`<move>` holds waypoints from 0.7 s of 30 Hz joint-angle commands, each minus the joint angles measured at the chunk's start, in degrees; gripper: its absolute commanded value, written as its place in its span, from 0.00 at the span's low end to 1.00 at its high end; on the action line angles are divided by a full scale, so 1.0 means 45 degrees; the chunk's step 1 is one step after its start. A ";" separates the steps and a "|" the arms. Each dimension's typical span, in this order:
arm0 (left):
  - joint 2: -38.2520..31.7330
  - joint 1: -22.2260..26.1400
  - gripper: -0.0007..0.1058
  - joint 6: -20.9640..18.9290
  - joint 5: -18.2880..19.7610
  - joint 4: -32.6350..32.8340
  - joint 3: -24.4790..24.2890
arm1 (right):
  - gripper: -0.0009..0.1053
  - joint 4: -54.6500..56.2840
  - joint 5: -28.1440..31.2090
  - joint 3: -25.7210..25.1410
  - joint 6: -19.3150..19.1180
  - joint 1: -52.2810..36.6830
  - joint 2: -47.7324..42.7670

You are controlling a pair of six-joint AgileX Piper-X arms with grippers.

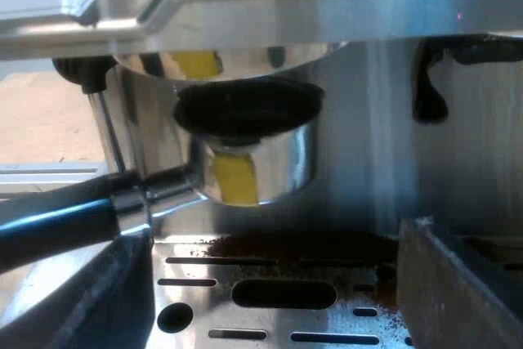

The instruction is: Put the handle in the coffee machine

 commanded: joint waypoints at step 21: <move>-0.0127 0.0030 0.01 -0.0296 0.1810 0.0240 -0.1220 | 0.61 -0.0147 0.0130 -0.0036 -0.0176 -0.0021 0.0007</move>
